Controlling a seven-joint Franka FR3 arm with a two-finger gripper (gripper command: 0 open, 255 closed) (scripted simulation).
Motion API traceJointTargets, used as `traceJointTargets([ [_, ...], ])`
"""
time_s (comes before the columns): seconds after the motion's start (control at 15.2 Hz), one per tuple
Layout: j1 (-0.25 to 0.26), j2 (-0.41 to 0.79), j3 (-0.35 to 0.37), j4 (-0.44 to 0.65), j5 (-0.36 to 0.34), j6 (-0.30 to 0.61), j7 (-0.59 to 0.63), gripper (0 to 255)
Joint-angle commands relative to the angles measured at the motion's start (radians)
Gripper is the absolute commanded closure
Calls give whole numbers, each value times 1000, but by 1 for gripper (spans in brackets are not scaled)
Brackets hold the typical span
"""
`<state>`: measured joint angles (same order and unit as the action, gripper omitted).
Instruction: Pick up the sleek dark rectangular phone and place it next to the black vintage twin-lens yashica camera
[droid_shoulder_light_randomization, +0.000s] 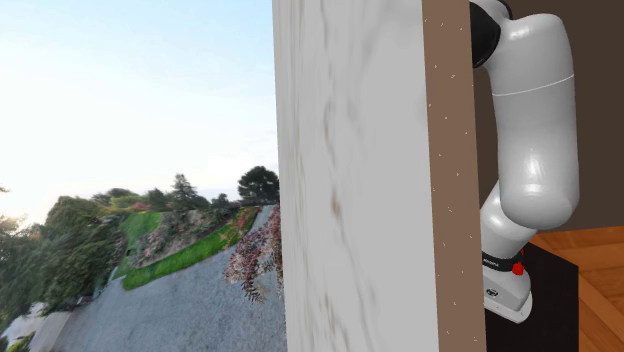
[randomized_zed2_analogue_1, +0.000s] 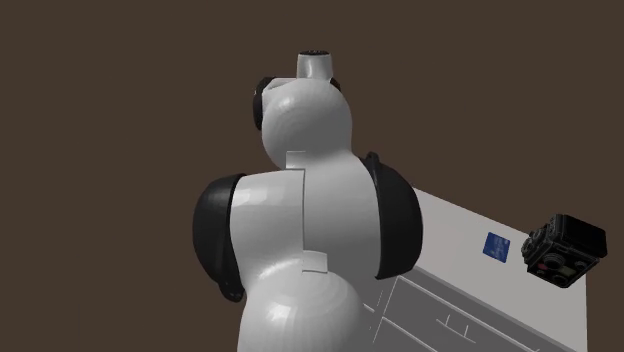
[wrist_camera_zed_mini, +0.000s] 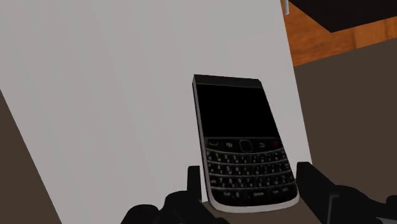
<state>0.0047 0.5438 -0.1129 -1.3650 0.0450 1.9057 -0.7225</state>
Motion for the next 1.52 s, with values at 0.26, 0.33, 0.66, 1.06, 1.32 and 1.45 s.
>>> traceJointTargets([
  [0.26,-1,-12,-1,63,-2,-75,1,255],
  [0.33,-1,-12,-1,75,-2,-88,1,255],
  [0.66,-3,-13,-2,142,-2,-155,1,255],
  [1.06,-7,-2,-2,241,-1,-242,2,255],
  [1.32,-11,15,-2,322,0,-307,2,255],
  [1.45,-14,27,-2,369,1,-342,2,255],
])
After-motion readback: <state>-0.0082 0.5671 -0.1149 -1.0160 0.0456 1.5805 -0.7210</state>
